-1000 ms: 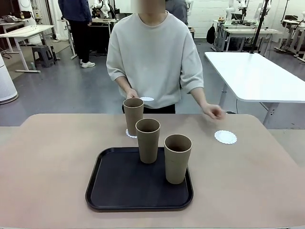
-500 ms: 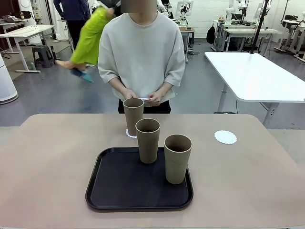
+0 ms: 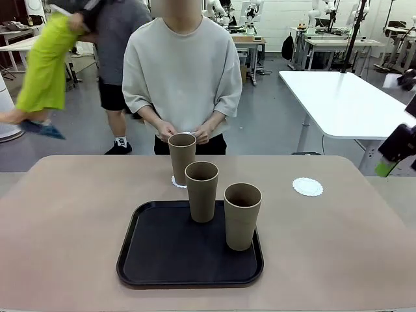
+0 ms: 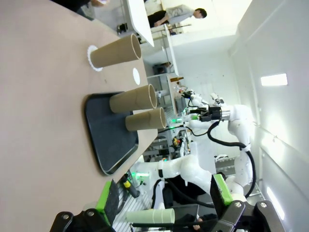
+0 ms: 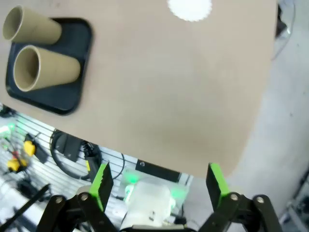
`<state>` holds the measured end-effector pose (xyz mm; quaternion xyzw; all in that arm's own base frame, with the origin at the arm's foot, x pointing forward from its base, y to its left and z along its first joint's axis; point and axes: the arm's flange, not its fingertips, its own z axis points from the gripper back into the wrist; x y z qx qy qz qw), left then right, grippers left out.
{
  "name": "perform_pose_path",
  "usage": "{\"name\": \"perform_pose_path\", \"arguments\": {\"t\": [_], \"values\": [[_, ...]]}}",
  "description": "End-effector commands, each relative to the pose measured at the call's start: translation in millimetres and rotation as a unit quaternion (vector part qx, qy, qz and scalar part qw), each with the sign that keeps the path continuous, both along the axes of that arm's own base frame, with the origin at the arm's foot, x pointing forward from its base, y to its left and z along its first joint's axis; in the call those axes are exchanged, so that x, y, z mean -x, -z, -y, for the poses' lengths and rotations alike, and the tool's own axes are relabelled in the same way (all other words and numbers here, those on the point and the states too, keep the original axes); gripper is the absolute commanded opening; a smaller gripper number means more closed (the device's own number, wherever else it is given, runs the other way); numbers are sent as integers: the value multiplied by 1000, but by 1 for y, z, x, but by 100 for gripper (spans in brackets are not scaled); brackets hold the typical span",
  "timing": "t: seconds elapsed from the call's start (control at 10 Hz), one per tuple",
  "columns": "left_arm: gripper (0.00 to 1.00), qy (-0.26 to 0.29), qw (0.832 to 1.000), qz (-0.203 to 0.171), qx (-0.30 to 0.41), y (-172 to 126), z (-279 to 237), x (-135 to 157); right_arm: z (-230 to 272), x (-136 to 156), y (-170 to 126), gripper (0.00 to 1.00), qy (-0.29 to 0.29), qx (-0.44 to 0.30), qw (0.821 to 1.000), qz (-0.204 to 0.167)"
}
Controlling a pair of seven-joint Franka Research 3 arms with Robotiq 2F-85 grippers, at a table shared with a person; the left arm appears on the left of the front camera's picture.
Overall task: Place coasters on the table and set cups on them.
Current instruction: Take one Reusable plastic cup from the Flat Tray and place it on a coaster set by the human.
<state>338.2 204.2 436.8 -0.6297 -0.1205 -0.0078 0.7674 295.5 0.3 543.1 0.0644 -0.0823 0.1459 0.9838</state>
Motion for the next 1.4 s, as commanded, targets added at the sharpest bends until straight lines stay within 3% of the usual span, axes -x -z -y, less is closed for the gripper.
{"name": "perform_pose_path", "arguments": {"t": [0.0, 0.1, 0.2, 0.5, 0.6, 0.7, 0.9, 1.1, 1.3], "values": [[100, -7, 1000, 2, -5, 0, 0, 1, 15, 8, 21, 100, -63, -46, 997, 25], [100, -7, 1000, 2, -5, 0, 0, 1, 19, 11, 27, 100, -59, -80, 995, 27], [100, -7, 1000, 2, -5, 0, 0, 1, 0, 3, 13, 100, -32, -14, 999, 10], [100, -7, 1000, 2, -5, 0, 0, 1, 0, 3, 13, 100, -32, -14, 999, 10], [100, -7, 1000, 2, -5, 0, 0, 1, 4, 6, 17, 100, -44, -33, 998, 20], [100, -7, 1000, 2, -5, 0, 0, 1, 2, 2, 22, 100, -134, 8, 989, 66], [100, -7, 1000, 2, -5, 0, 0, 1, -32, -33, 37, 100, -283, 17, 953, 106], [100, -7, 1000, 2, -5, 0, 0, 1, -44, -53, 64, 100, -456, -34, 883, 101], [100, -7, 1000, 2, -5, 0, 0, 1, -49, -70, 69, 100, -537, -140, 823, 118]]}}
